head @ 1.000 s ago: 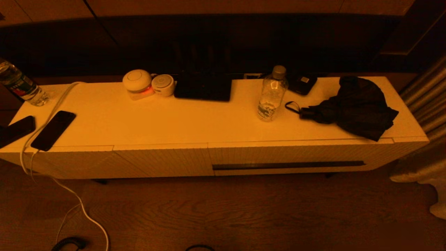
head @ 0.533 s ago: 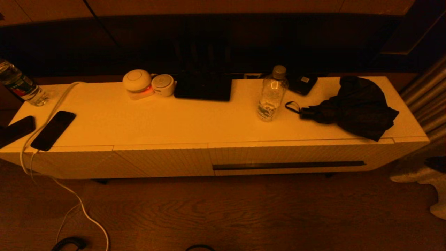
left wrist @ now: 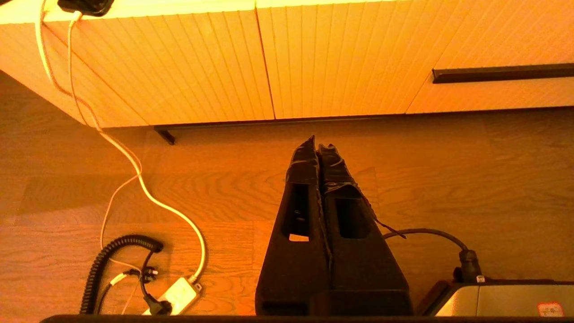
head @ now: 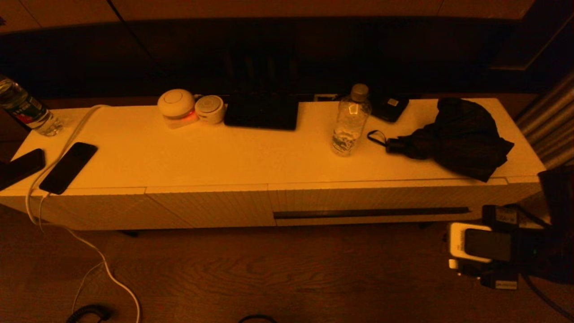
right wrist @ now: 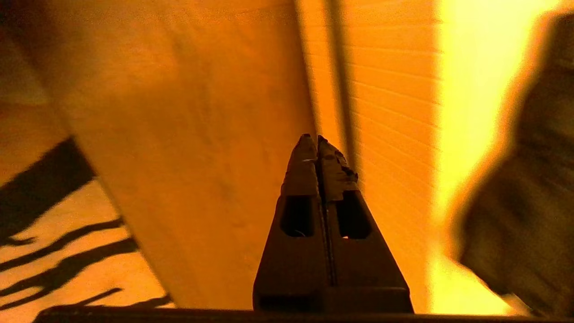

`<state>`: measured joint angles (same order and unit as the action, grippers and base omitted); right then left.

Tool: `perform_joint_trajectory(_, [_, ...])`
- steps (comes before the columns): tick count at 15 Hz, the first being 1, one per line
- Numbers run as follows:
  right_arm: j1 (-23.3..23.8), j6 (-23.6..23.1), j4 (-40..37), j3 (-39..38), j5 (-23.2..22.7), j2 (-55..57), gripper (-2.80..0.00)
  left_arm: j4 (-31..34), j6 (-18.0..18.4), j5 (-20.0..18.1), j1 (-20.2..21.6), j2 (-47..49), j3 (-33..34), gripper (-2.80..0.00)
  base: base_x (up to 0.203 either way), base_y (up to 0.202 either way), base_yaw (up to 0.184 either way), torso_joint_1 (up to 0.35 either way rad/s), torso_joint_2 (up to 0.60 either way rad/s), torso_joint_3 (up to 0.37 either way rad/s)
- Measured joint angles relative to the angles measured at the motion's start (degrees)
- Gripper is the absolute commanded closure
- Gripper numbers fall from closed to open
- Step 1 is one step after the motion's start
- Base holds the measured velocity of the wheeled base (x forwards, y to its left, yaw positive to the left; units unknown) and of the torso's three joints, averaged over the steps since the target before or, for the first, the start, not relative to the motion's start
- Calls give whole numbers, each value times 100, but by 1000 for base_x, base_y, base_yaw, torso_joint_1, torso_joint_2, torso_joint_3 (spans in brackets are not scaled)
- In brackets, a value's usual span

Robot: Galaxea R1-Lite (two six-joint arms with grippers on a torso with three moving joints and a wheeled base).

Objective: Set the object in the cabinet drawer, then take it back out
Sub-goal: Open the drawer

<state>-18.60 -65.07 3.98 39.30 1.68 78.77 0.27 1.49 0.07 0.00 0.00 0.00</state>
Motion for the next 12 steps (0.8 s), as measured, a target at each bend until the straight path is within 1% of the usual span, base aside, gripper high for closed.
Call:
perform_joint_trajectory(4, [-99, 39, 482, -274, -38, 927, 0, 0, -1, -1, 0, 0, 0, 0, 0, 0, 0, 0, 0, 0])
perform_joint_trajectory(7, [-84, 44, 1018, -586, -53, 1467, 0, 0, 1, 0, 0, 0, 0, 0, 0, 0, 0, 0, 0, 0])
perform_joint_trajectory(10, [-82, 72, 1592, -678, -55, 1910, 0, -2, 0, -2, 0, 0, 0, 0, 0, 0, 0, 0, 0, 0])
perform_joint_trajectory(12, [-74, 111, 1607, -636, -76, 2027, 0, 0, 0, -1, 0, 0, 0, 0, 0, 0, 0, 0, 0, 0])
